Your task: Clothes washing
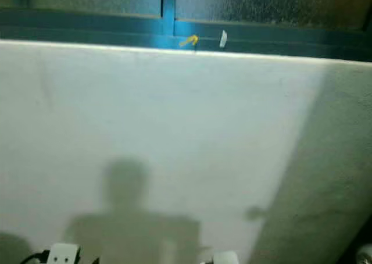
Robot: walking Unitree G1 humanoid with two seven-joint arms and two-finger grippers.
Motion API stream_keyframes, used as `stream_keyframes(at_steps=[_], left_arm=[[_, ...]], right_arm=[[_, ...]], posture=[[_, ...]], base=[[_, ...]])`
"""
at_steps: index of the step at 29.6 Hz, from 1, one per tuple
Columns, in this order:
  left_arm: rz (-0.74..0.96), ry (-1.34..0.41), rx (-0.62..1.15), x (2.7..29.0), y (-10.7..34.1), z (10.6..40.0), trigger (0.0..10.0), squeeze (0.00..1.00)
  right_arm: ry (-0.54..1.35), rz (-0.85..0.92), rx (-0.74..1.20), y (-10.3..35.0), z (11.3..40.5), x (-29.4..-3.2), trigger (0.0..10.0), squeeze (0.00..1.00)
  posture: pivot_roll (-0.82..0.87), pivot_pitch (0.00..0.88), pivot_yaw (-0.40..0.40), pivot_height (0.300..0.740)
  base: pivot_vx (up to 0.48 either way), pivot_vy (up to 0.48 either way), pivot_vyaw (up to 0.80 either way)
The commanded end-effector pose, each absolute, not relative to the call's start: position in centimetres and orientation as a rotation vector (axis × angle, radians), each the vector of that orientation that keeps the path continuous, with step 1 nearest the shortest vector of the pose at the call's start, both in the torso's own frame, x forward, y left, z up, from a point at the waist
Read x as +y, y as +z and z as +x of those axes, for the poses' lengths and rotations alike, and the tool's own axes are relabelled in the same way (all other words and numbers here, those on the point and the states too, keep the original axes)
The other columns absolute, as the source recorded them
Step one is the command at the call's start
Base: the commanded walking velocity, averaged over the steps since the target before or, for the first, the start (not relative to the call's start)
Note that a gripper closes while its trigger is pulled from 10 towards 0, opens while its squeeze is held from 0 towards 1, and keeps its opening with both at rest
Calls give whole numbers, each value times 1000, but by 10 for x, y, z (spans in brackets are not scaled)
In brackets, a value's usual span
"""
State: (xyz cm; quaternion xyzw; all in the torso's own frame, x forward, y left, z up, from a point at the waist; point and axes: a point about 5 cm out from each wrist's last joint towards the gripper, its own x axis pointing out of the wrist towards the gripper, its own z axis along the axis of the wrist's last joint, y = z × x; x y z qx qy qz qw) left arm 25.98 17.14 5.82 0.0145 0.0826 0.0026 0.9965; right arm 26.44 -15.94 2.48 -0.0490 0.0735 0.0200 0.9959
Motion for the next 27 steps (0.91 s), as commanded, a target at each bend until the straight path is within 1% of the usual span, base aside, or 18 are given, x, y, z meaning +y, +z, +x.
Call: stream_keyframes(at_steps=[1,3,7,15,27], left_arm=[[38,9,195,173,53,257,10000,0],[40,8,201,173,53,258,10000,0],[38,6,204,173,53,258,10000,0],[36,0,212,172,52,257,10000,0],[35,-3,213,171,52,258,10000,0]], right_arm=[[42,-91,170,21,262,-157,10000,0],[33,-67,185,19,262,-158,10000,0],[19,-38,195,19,263,-159,10000,0],[16,-49,191,20,264,-161,10000,0],[24,-23,174,25,266,-157,10000,0]], posture=[[36,58,25,740],[37,57,24,740],[35,55,24,740],[32,58,25,740],[32,69,25,740]], base=[[0,0,0],[0,0,0],[0,0,-800],[0,0,-800],[0,0,-800]])
